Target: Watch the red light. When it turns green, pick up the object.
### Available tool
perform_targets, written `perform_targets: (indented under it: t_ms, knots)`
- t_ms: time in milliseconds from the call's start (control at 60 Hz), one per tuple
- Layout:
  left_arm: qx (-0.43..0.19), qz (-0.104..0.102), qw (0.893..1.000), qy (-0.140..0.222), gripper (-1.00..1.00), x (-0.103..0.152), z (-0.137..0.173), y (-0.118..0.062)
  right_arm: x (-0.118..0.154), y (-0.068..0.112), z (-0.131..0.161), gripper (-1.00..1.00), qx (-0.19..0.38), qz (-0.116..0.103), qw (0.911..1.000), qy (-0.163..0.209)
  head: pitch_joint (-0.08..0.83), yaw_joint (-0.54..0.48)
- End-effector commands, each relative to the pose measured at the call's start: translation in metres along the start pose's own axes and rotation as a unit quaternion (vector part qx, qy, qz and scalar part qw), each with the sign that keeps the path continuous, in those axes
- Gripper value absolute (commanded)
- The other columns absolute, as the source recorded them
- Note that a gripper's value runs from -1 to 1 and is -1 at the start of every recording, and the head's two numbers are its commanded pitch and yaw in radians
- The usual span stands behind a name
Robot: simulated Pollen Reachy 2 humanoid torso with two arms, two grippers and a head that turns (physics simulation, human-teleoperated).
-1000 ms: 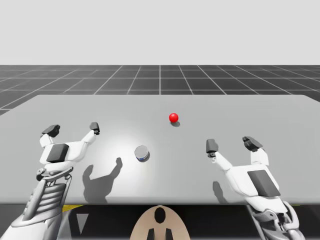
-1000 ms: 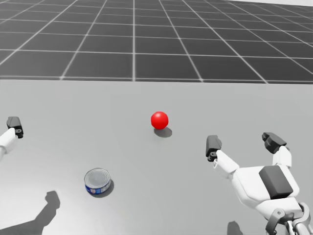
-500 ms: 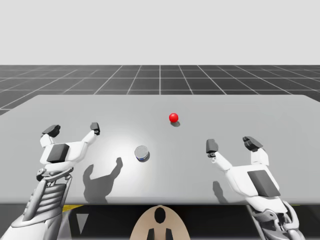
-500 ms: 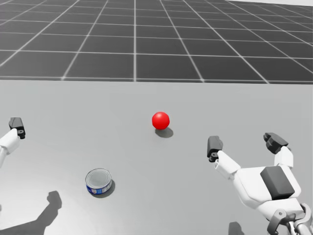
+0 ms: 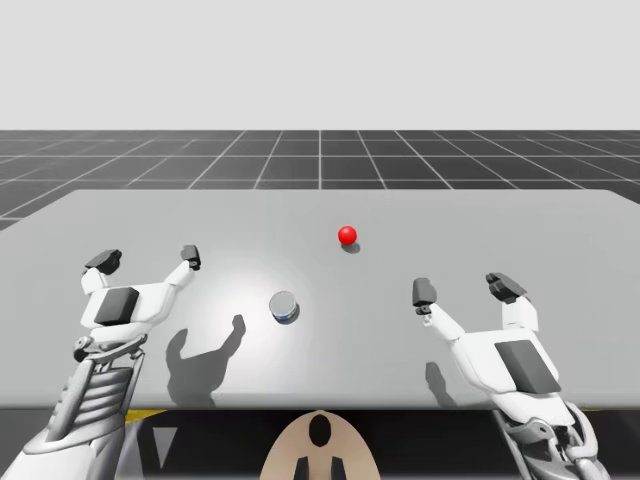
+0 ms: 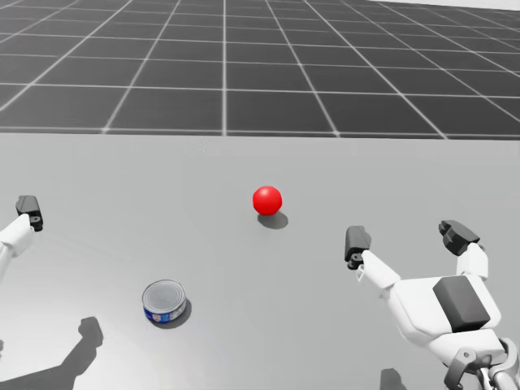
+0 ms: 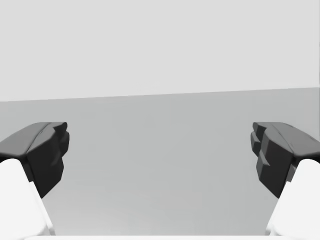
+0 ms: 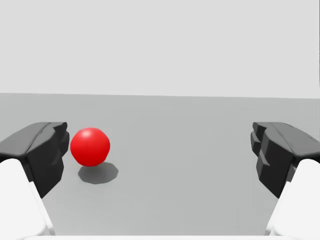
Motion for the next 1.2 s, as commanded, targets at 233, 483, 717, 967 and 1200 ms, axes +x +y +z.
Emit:
perform_targets:
  t_ms: [233,483,717,967,1200]
  knots:
    - [-0.002,-0.001,1.000,0.001,-1.00,-0.0008,-0.0007,0.0005,-0.0013,0.0021,0.0002,-1.00,-0.004,-0.008,1.0000,0.001,0.457,-0.10]
    - [-0.002,-0.003,1.000,0.001,-1.00,-0.0015,-0.0009,0.0000,-0.0017,0.0021,0.0005,-1.00,-0.005,-0.011,0.9999,0.003,0.491,-0.07]
    - [-0.002,-0.007,1.000,0.003,-1.00,-0.0025,-0.0010,-0.0012,-0.0019,0.0035,0.0012,-1.00,0.001,-0.015,0.9999,0.005,0.601,0.03]
    - [-0.005,-0.014,1.000,0.005,-1.00,-0.0037,-0.0018,-0.0037,-0.0016,0.0061,0.0018,-1.00,0.010,-0.020,0.9997,0.008,0.671,0.12]
    - [-0.018,-0.003,1.000,0.009,-1.00,-0.0021,-0.0014,-0.0064,-0.0029,0.0088,0.0020,-1.00,0.017,-0.024,0.9995,0.013,0.696,0.15]
